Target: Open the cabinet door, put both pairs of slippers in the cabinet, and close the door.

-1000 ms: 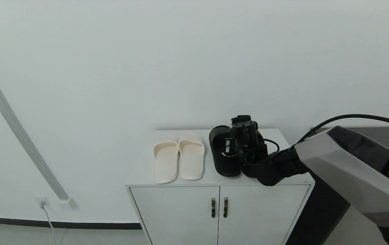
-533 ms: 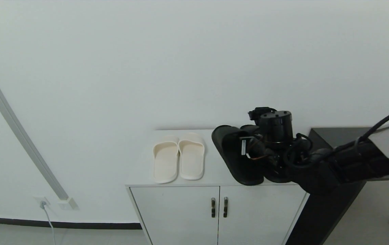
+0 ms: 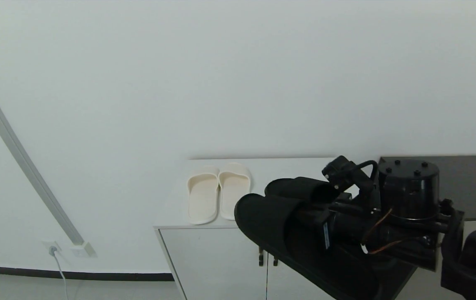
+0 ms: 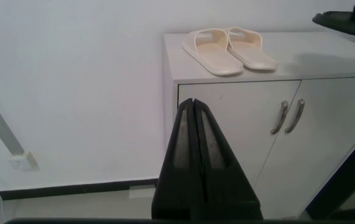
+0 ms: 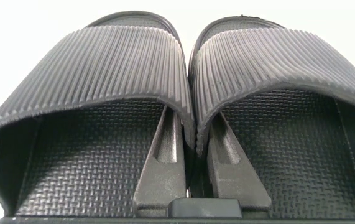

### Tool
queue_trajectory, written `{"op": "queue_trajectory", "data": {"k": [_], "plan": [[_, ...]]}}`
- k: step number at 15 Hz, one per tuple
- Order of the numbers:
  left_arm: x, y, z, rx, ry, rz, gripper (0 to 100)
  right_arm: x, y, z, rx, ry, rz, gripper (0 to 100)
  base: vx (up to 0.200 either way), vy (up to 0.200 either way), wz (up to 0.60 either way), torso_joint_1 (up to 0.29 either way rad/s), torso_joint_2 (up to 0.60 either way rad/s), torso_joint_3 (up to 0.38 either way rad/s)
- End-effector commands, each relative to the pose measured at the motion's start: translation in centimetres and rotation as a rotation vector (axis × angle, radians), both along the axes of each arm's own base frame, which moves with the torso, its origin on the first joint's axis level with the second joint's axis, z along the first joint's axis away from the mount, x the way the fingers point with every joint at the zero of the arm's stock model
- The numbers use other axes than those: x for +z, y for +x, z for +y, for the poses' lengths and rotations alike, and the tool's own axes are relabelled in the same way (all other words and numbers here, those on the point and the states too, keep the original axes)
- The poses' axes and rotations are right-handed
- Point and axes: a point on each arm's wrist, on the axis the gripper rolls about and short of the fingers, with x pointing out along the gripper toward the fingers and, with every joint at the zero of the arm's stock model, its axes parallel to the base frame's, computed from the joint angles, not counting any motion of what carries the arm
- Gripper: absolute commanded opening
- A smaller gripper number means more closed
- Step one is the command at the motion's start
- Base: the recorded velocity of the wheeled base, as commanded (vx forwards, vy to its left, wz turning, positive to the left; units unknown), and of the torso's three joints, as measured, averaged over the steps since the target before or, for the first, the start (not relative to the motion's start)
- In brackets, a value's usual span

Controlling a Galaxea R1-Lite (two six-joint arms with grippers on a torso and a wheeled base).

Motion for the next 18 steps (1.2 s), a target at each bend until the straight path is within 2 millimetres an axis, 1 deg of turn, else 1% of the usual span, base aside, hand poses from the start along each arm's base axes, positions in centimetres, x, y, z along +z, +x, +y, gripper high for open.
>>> {"op": "queue_trajectory", "data": {"k": [1,4,7,11,18], "plan": [[0.0,0.0,0.0,0.000,0.001,0.001,0,0.4,-2.0,-1.3,0.071,-0.004,-0.016,0,0.000,0.000,0.00,0.000,0.00,0.000],[0.0,0.0,0.0,0.000,-0.001,0.001,0,-0.1,-2.4,-1.5,0.110,-0.006,0.004,0,0.000,0.000,0.00,0.000,0.00,0.000],[0.0,0.0,0.0,0.000,-0.001,0.001,0,-0.7,-3.2,-2.1,0.157,-0.026,0.009,0,0.000,0.000,0.00,0.000,0.00,0.000],[0.0,0.0,0.0,0.000,-0.001,0.001,0,-0.8,-3.2,-2.1,0.165,-0.041,-0.004,0,-0.200,0.000,0.00,0.008,0.00,0.001],[0.0,0.0,0.0,0.000,-0.001,0.001,0,-0.9,-3.2,-2.1,0.165,-0.044,0.000,0,0.000,0.000,0.00,0.000,0.00,0.000]]}}
